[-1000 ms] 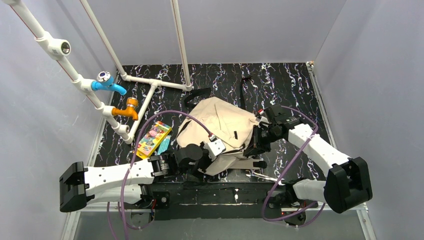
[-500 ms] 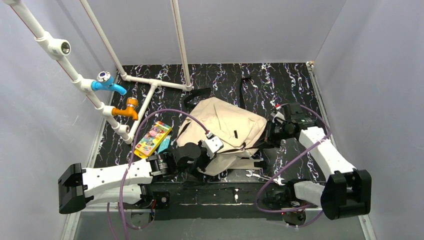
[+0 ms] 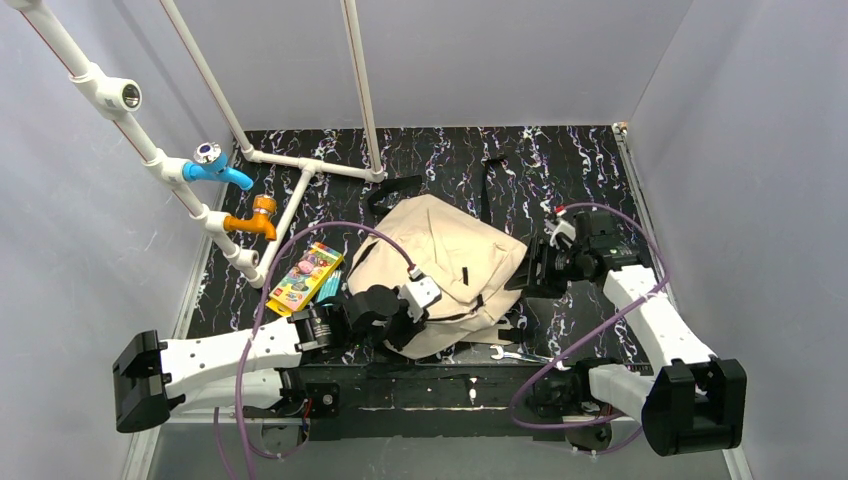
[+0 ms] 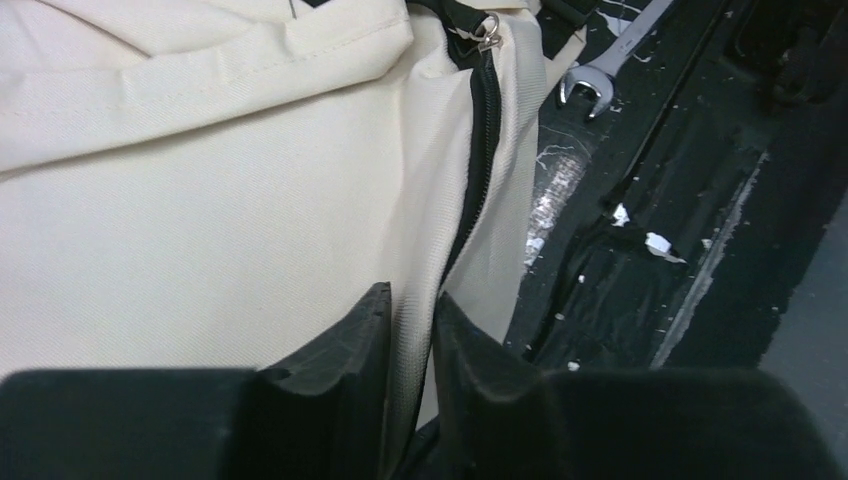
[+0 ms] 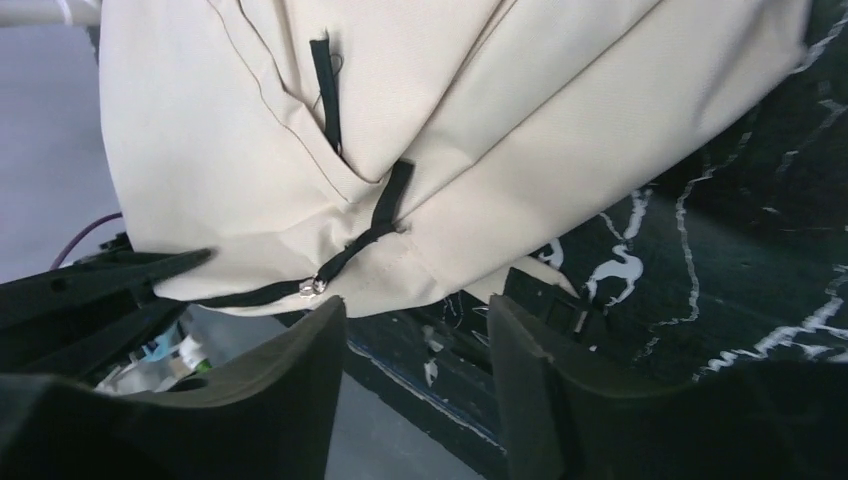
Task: Pack the student bag
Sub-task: Zip the student bag at the center of the board.
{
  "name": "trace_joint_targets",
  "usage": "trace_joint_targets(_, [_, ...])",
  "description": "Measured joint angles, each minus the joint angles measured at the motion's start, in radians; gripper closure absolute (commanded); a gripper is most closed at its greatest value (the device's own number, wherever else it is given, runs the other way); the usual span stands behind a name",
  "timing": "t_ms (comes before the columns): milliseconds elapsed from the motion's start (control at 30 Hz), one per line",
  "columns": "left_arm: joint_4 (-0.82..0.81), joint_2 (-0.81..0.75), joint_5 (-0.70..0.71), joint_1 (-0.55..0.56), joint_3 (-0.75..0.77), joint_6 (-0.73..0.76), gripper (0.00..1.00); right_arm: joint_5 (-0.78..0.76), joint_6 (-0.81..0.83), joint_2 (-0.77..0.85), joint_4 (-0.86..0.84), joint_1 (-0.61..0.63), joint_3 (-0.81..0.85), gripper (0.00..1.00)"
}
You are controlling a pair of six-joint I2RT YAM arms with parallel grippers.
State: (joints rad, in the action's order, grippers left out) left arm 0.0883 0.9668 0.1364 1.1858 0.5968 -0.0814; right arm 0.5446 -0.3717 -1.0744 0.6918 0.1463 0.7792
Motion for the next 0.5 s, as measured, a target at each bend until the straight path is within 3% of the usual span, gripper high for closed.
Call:
trace_joint_targets(67, [0.004,0.003,-0.021,0.000,0.000,-0.016,0.58,0.042,-0.023,-0.011,-0.033,0.011,-0.045,0.30])
trace_joint_targets(167, [0.007,0.028,-0.056,0.000,0.003,-0.039,0.52,0.080,-0.096,0.003,-0.105,0.034,-0.117,0.31])
trace_joint_targets(233, [0.010,0.055,-0.076,0.000,0.011,-0.052,0.52,0.084,-0.163,0.014,-0.168,0.063,-0.153,0.34])
trace_joint_targets(333, [0.012,0.130,-0.105,0.000,0.047,-0.074,0.56,0.061,-0.259,0.008,-0.257,0.158,-0.180,0.47])
trace_joint_targets(500, [-0.002,0.247,-0.144,-0.001,0.093,-0.106,0.61,-0.009,-0.399,-0.009,-0.364,0.277,-0.219,0.45])
